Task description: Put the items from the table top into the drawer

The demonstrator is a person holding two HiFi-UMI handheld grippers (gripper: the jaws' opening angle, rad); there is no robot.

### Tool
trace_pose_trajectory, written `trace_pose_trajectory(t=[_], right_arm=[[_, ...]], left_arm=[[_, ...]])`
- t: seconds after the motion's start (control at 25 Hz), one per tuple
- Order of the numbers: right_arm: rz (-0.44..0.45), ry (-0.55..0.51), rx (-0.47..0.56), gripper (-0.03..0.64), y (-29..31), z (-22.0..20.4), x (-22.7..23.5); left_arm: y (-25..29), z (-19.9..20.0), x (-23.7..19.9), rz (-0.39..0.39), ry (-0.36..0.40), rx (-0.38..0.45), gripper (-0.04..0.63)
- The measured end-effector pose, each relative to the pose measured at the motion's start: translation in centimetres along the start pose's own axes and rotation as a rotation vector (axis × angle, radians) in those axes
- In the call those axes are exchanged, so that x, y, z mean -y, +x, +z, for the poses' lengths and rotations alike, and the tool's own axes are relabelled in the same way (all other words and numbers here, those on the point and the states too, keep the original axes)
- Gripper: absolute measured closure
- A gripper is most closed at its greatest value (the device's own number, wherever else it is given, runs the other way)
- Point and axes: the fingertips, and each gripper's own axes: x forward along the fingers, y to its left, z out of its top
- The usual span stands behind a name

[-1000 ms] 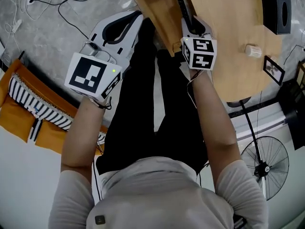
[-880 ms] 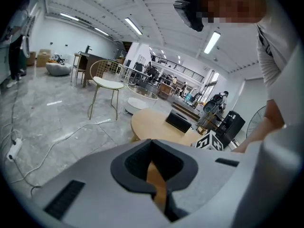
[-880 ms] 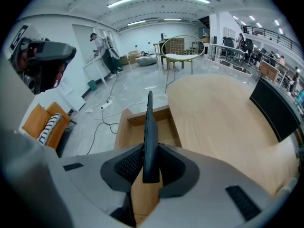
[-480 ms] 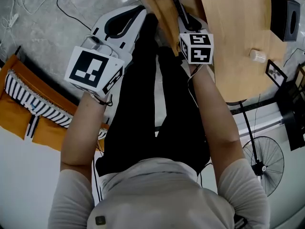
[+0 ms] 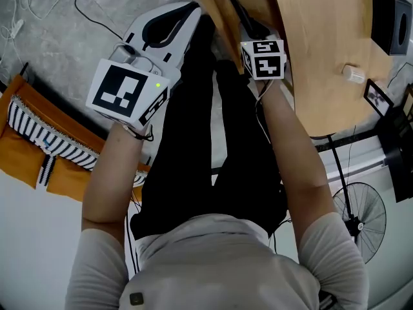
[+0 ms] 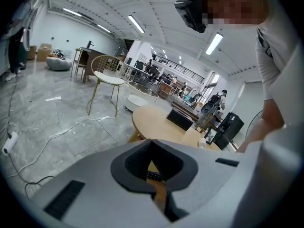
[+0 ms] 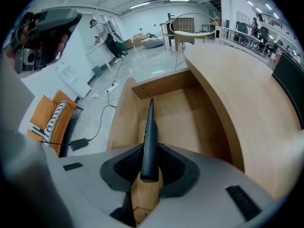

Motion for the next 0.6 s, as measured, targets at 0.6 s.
trace_pose_trajectory(t=[0.6], right_arm=[[0.019,0.038,-0.016,0.468,0.4,-1.6,0.5]], left_arm=[[1.5,0.4,1.3,-0.037,0.007,-0.007,0.586]])
